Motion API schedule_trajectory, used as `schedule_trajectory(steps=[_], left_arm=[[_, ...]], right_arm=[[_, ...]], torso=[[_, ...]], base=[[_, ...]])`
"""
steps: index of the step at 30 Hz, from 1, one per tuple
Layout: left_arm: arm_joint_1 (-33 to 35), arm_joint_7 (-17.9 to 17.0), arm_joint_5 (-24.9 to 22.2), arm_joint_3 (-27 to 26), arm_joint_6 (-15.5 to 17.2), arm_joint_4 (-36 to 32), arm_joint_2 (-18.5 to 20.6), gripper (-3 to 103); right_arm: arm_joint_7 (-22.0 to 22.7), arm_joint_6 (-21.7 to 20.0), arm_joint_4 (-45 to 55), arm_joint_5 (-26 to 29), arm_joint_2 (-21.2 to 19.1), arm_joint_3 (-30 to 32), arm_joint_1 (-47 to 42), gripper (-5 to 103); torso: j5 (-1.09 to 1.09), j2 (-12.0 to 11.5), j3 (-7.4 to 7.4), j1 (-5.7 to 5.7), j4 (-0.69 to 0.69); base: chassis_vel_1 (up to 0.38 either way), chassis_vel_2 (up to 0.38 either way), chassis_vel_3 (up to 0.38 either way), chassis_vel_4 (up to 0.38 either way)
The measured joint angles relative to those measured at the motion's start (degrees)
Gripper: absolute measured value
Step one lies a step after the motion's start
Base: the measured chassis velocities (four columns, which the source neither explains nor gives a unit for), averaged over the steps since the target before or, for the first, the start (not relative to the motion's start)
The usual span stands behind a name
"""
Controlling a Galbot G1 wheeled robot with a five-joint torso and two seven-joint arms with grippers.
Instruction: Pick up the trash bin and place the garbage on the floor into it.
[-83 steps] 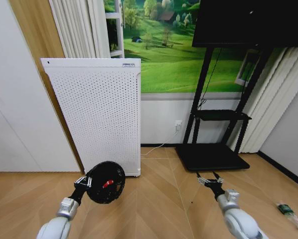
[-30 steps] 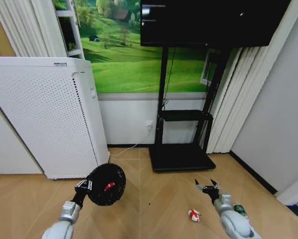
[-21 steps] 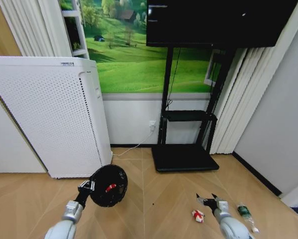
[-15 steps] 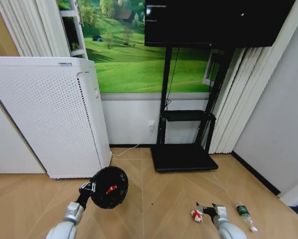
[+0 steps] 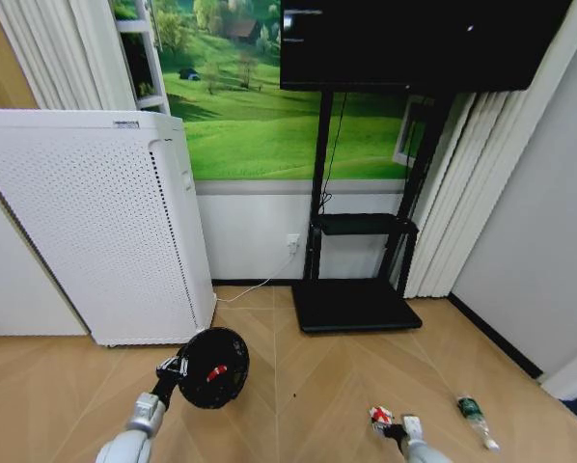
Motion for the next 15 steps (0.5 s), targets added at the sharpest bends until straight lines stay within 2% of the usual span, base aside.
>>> schedule_trajectory(steps=[3, 7, 15], left_arm=[[-0.09, 0.00, 0.02, 0.03, 0.00, 0.20, 0.01, 6], [-0.49, 0.03, 0.05, 0.22, -0.01, 1.00, 0.05, 6], [-0.65, 0.07, 0.25, 0.30, -0.51, 2.42, -0.05, 6]], right_arm=[[-0.12, 0.27, -1.42, -0.33, 0.32, -0.64, 1.06, 100], [-0.69, 1.04, -8.79, -2.30, 2.24, -2.93, 6.05, 100], [-0.91, 1.08, -14.80, -4.05, 3.30, -4.24, 8.54, 100]], torso=[[0.00, 0.00, 0.00, 0.00, 0.00], [0.00, 0.00, 0.00, 0.00, 0.00], [0.00, 0.00, 0.00, 0.00, -0.01]], base=[[0.000, 0.000, 0.000, 0.000], [0.000, 0.000, 0.000, 0.000], [0.000, 0.000, 0.000, 0.000]])
